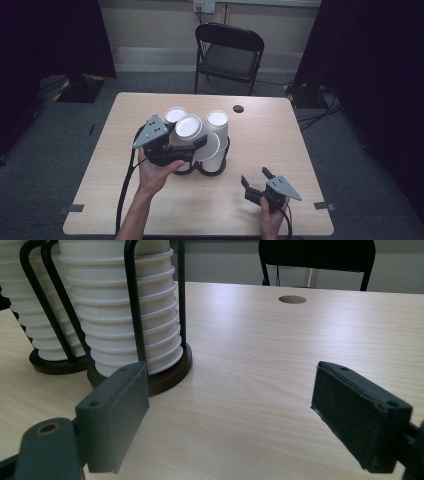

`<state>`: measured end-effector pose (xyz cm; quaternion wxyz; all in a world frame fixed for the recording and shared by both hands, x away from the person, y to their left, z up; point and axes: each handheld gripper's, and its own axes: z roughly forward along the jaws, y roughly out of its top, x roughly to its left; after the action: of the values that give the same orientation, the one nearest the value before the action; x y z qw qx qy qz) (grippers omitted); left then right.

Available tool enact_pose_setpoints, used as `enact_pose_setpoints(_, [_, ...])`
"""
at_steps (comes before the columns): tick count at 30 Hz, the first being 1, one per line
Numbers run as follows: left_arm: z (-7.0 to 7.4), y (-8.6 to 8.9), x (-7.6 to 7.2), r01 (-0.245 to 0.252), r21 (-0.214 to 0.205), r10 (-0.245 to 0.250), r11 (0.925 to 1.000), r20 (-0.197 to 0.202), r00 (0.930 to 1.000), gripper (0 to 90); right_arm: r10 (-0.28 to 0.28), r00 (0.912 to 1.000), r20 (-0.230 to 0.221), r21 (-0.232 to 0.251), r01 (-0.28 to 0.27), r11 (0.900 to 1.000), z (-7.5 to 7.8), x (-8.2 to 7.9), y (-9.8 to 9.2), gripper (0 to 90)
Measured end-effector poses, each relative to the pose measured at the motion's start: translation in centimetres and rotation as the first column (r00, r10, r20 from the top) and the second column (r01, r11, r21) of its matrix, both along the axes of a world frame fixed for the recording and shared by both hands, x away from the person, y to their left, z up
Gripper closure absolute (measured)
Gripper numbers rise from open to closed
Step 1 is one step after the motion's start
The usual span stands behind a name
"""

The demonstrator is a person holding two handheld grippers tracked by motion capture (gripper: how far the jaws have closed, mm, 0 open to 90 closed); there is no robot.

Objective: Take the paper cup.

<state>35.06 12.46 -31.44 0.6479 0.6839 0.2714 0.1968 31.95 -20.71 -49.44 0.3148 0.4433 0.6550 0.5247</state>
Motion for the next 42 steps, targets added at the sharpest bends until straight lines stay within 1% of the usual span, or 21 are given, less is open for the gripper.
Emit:
enact_pose_setpoints(6, [-1.4,-0.3,-0.5,0.039,-0.001,-0.039,0.9992,-0.039,0.9985,21.5,0.001,1.0000,0.001,-0.003,-0.001,1.0000,0.0,0.0,0.0,14.7])
enact_pose_setpoints(10, [-2.7,-0.2,-0.3,0.074,0.002,-0.074,0.9972,-0.092,0.9930,21.6,0.004,1.0000,0.001,-0.003,-0.004,1.0000,0.0,0.0,0.0,14.6])
enact_pose_setpoints(13, [-3.7,-0.1,-0.2,0.080,-0.008,-0.081,0.9967,-0.121,0.9894,21.6,0.012,0.9999,0.002,-0.006,-0.012,0.9999,0.0,0.0,0.1,14.4])
enact_pose_setpoints(14, [-4.0,0.0,-0.1,0.089,-0.012,-0.090,0.9959,-0.129,0.9875,21.6,0.012,0.9999,-0.001,-0.012,-0.012,0.9999,0.0,0.0,0.2,14.2])
enact_pose_setpoints(18, [-5.2,0.4,0.0,0.090,-0.014,-0.091,0.9958,-0.157,0.9834,21.8,0.014,0.9999,-0.007,-0.043,-0.014,0.9990,0.0,-0.1,0.6,14.2])
enact_pose_setpoints(20, [-5.9,0.6,0.1,0.091,-0.019,-0.093,0.9957,-0.178,0.9795,21.8,0.007,0.9999,-0.014,-0.062,-0.008,0.9980,0.1,-0.1,0.9,14.3])
enact_pose_setpoints(22, [-6.6,0.8,0.2,0.101,-0.034,-0.106,0.9943,-0.204,0.9733,21.7,0.023,0.9996,-0.018,-0.061,-0.024,0.9979,0.1,-0.1,1.2,14.2])
enact_pose_setpoints(23, [-6.8,0.9,0.2,0.105,-0.040,-0.111,0.9936,-0.210,0.9713,21.7,0.059,0.9981,-0.017,-0.033,-0.060,0.9976,0.1,-0.2,1.2,13.7])
enact_pose_setpoints(24, [-7.1,0.9,0.2,0.100,-0.048,-0.108,0.9938,-0.220,0.9694,21.7,0.074,0.9972,-0.013,-0.029,-0.074,0.9968,0.0,-0.3,1.3,14.0])
enact_pose_setpoints(25, [-7.3,0.9,0.2,0.099,-0.048,-0.107,0.9939,-0.226,0.9681,21.7,0.081,0.9967,-0.008,-0.041,-0.081,0.9959,0.0,-0.4,1.6,14.0])
enact_pose_setpoints(26, [-7.6,0.9,0.2,0.102,-0.050,-0.111,0.9935,-0.238,0.9650,21.7,0.085,0.9964,-0.005,-0.048,-0.085,0.9952,0.0,-0.5,1.8,13.9])
enact_pose_setpoints(28, [-7.9,1.0,0.2,0.104,-0.055,-0.115,0.9930,-0.248,0.9618,21.7,0.114,0.9934,0.013,-0.054,-0.113,0.9921,0.0,-0.9,2.8,14.5])
enact_pose_setpoints(29, [-8.0,0.9,0.2,0.098,-0.061,-0.110,0.9933,-0.251,0.9618,21.7,0.114,0.9934,0.013,-0.054,-0.113,0.9921,0.0,-0.9,2.8,14.5])
enact_pose_setpoints(30, [-8.2,1.0,0.2,0.101,-0.066,-0.115,0.9927,-0.263,0.9580,21.8,0.117,0.9931,0.013,-0.056,-0.116,0.9917,0.0,-1.0,2.9,14.9])
enact_pose_setpoints(32, [-8.4,0.9,0.2,0.100,-0.068,-0.115,0.9927,-0.273,0.9552,21.7,0.150,0.9885,0.020,-0.047,-0.148,0.9878,0.0,-1.2,3.7,18.0])
enact_pose_setpoints(36, [-8.7,1.0,0.2,0.095,-0.068,-0.111,0.9931,-0.288,0.9513,21.7,0.200,0.9791,0.038,-0.054,-0.198,0.9788,0.0,-1.6,5.0,22.8])
enact_pose_setpoints(38, [-9.0,1.1,0.1,0.098,-0.075,-0.116,0.9923,-0.300,0.9469,21.7,0.222,0.9740,0.046,-0.055,-0.219,0.9741,0.0,-1.8,5.7,23.6])
enact_pose_setpoints(39, [-9.1,1.1,0.1,0.094,-0.081,-0.114,0.9923,-0.301,0.9467,21.7,0.231,0.9718,0.049,-0.053,-0.228,0.9722,0.0,-1.8,5.9,25.0])
enact_pose_setpoints(40, [-9.3,1.2,0.1,0.096,-0.084,-0.118,0.9918,-0.311,0.9432,21.7,0.264,0.9628,0.056,-0.053,-0.262,0.9637,0.2,-2.0,6.4,27.7])
enact_pose_setpoints(41, [-9.4,1.3,0.1,0.101,-0.084,-0.123,0.9913,-0.319,0.9399,21.7,0.264,0.9628,0.056,-0.053,-0.262,0.9637,0.2,-2.0,6.4,27.7])
enact_pose_setpoints(42, [-9.5,1.3,0.1,0.100,-0.086,-0.123,0.9912,-0.325,0.9376,21.7,0.280,0.9572,0.073,-0.061,-0.276,0.9592,0.4,-2.2,6.8,28.8])
